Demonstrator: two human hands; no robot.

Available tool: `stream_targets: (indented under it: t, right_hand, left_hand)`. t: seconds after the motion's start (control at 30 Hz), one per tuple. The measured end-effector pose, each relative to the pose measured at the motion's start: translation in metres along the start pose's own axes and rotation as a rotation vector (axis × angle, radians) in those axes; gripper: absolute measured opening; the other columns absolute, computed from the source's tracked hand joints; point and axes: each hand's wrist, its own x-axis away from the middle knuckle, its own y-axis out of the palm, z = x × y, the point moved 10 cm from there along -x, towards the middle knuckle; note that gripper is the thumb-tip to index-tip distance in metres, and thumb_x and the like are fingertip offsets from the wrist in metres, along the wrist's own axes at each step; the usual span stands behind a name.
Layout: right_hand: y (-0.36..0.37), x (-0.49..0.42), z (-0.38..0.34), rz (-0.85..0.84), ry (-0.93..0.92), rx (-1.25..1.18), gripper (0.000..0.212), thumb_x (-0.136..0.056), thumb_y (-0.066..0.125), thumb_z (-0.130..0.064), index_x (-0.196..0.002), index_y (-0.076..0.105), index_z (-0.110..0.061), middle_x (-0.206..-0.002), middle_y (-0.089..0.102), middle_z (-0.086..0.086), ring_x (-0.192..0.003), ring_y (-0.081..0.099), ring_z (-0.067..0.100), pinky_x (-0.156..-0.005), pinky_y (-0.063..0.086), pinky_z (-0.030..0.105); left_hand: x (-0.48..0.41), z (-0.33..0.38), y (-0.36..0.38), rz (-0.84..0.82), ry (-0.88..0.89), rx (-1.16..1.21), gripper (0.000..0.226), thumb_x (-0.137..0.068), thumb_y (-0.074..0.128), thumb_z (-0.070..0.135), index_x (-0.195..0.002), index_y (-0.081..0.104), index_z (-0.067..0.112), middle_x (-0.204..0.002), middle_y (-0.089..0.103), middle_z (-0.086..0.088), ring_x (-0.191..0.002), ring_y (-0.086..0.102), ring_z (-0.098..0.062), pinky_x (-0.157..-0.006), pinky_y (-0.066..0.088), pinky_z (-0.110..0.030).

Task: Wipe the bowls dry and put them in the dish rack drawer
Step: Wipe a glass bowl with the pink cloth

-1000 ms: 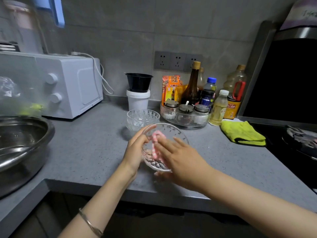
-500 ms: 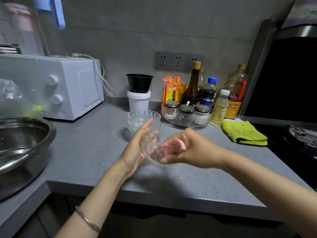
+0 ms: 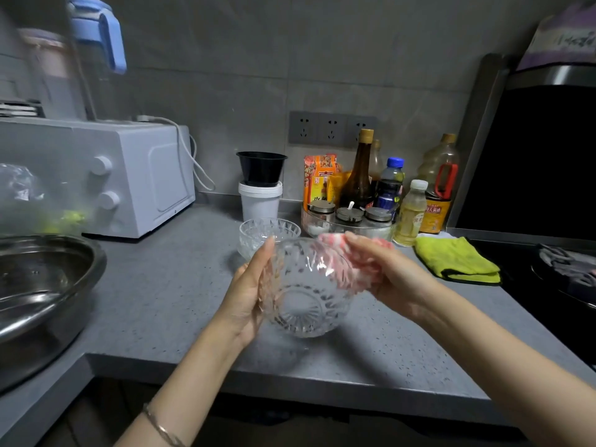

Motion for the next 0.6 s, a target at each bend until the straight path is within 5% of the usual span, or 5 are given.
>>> stream_targets:
  t: [0.13, 0.23, 0.33, 0.43, 0.6]
  right_hand:
    - [-0.013, 0.008, -0.038, 0.184, -0.394, 0.14, 0.033, -0.084, 0.065, -0.03, -0.116, 0.064, -0.022, -0.111, 0.069, -0.001, -0.101, 0.066, 0.014, -0.077, 0.054, 0.021]
    - [0.036, 0.028, -0.054, 0.125, -0.696, 0.596, 0.048, -0.08, 0.061, -0.047, -0.126, 0.056, -0.033, -0.129, 0.054, -0.012, -0.111, 0.054, -0.002, -0.086, 0.051, 0.017]
    - [0.067, 0.025, -0.038, 0.101, -0.828, 1.136, 0.053, -0.089, 0.047, -0.054, -0.138, 0.042, -0.038, -0.15, 0.028, -0.016, -0.135, 0.03, -0.002, -0.108, 0.036, 0.031]
    - [0.062, 0.025, -0.034, 0.19, -0.909, 1.171, 0.048, -0.098, 0.037, -0.04, -0.143, 0.04, -0.025, -0.154, 0.028, -0.007, -0.14, 0.028, 0.008, -0.111, 0.035, 0.04]
    - [0.088, 0.057, 0.006, 0.108, -1.188, 1.297, 0.041, -0.097, 0.049, -0.014, -0.137, 0.047, -0.006, -0.149, 0.037, 0.009, -0.143, 0.027, 0.02, -0.114, 0.027, 0.044]
  left_hand:
    - [-0.003, -0.007, -0.011, 0.153, -0.076, 0.085, 0.052, -0.075, 0.058, 0.061, -0.106, 0.07, 0.021, -0.1, 0.074, -0.003, -0.098, 0.069, -0.022, -0.091, 0.051, -0.044]
    - [-0.004, -0.016, -0.005, 0.197, -0.147, 0.172, 0.049, -0.081, 0.058, 0.06, -0.104, 0.071, 0.019, -0.099, 0.074, -0.006, -0.09, 0.071, -0.022, -0.086, 0.053, -0.041]
    - [-0.003, -0.023, 0.006, 0.184, -0.202, 0.256, 0.05, -0.083, 0.057, 0.06, -0.107, 0.07, 0.017, -0.096, 0.075, -0.008, -0.088, 0.072, -0.024, -0.081, 0.055, -0.039]
    - [-0.006, -0.027, -0.002, 0.257, -0.216, 0.306, 0.055, -0.081, 0.057, 0.062, -0.112, 0.068, 0.017, -0.101, 0.073, -0.011, -0.093, 0.07, -0.03, -0.085, 0.054, -0.044]
    - [-0.012, -0.027, -0.022, 0.352, -0.2, 0.329, 0.066, -0.079, 0.054, 0.068, -0.113, 0.066, 0.013, -0.106, 0.071, -0.01, -0.088, 0.068, -0.025, -0.063, 0.052, -0.033]
